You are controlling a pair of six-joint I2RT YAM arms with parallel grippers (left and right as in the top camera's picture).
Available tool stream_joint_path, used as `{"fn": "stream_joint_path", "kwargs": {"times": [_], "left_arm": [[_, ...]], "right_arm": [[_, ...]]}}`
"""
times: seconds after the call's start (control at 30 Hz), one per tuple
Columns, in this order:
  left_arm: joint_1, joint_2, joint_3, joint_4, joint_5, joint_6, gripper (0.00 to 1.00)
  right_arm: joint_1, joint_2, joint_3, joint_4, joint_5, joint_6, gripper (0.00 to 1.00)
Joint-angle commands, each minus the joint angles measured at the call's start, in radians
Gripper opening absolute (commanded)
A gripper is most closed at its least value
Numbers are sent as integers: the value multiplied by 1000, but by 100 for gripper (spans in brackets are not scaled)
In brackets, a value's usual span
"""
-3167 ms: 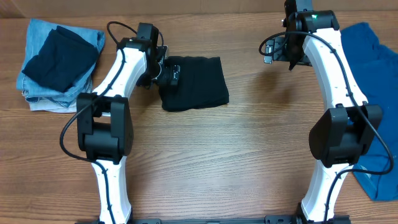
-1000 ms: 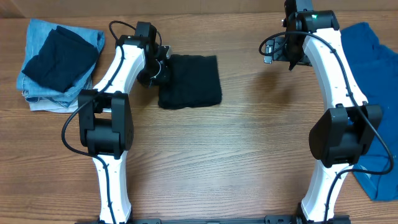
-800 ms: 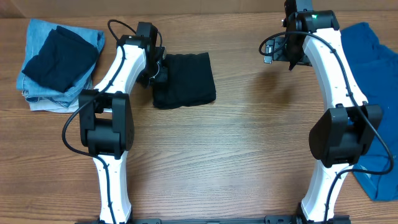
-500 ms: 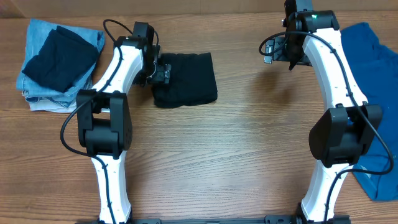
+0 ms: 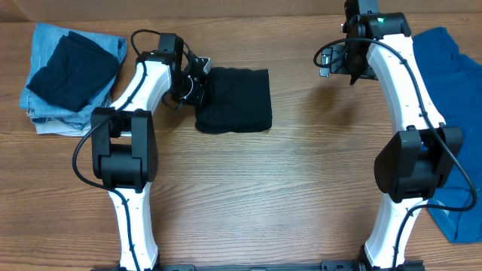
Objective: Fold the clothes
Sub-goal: 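Lift and carry the black shirt left toward the garment stack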
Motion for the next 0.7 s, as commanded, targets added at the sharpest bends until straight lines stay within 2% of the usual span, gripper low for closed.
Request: {"fn": "stream_joint_path", "kwargs": {"times": [0.0, 0.1, 0.23, 0.37, 0.43, 0.67], "left_arm": [[16, 46, 60, -111, 19, 30, 4], [16, 21, 202, -199, -21, 14, 4], [-1, 13, 346, -241, -103, -89, 4], [-5, 13, 391, -252, -137, -120, 4], [-1, 13, 402, -252, -199, -211, 4], [0, 10, 547, -255, -384, -316, 4]], "right_arm": [[-3, -34, 16, 2, 10, -5, 100], [-3, -34, 16, 2, 10, -5, 100], [-3, -34, 16, 2, 10, -5, 100], [-3, -34, 16, 2, 10, -5, 100], [-3, -34, 16, 2, 10, -5, 100], [-3, -34, 16, 2, 10, -5, 100]]}}
